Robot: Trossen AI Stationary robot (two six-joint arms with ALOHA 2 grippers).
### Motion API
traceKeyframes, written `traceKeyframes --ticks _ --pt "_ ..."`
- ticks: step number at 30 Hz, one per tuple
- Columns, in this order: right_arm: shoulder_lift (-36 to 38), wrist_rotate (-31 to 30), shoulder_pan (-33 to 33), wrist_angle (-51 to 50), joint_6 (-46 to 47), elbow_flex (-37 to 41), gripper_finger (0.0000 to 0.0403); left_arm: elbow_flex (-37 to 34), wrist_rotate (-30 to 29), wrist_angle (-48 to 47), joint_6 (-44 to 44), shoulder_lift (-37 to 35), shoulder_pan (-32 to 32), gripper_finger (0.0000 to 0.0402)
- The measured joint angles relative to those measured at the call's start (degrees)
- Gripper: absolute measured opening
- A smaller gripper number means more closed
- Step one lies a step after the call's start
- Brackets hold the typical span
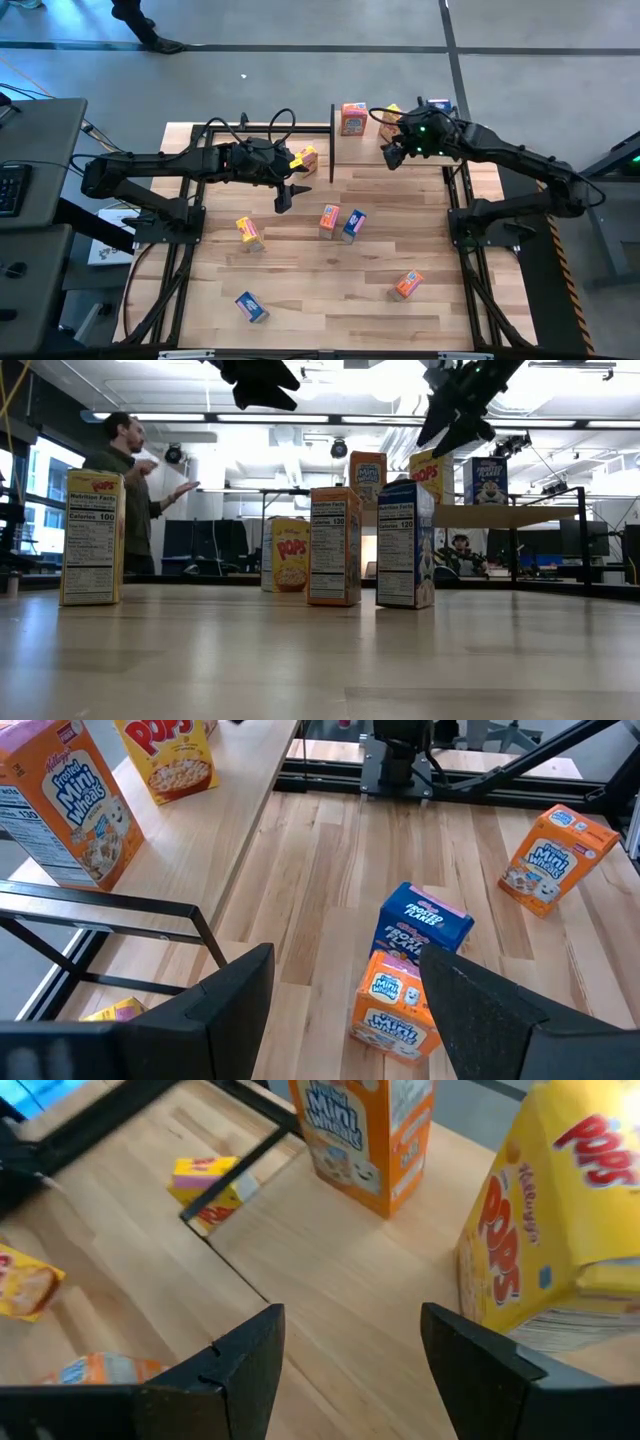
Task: Stack cereal on shelf
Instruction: Put the bottom yellow cereal box on the shelf
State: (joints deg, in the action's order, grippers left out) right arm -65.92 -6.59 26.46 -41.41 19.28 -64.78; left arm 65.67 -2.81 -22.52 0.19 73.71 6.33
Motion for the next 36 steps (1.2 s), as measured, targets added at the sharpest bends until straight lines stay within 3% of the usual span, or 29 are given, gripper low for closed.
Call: traceKeyframes --ticks 13,24,36 --pt "-2.35 -8.14 0.07 0.00 -0.06 0.01 0.0226 0.00 0.00 0.00 0.01 0.00 0.00 0.0241" --pt "-2.35 -11.63 0.55 0.03 -0.25 0.01 0.0226 0.00 0.00 0.00 0.00 0.00 0.00 0.0241" --pt "-2.35 -9.32 0.55 -0.22 -0.10 0.01 0.0226 0.00 0.00 0.02 0.02 0.00 0.00 0.0241"
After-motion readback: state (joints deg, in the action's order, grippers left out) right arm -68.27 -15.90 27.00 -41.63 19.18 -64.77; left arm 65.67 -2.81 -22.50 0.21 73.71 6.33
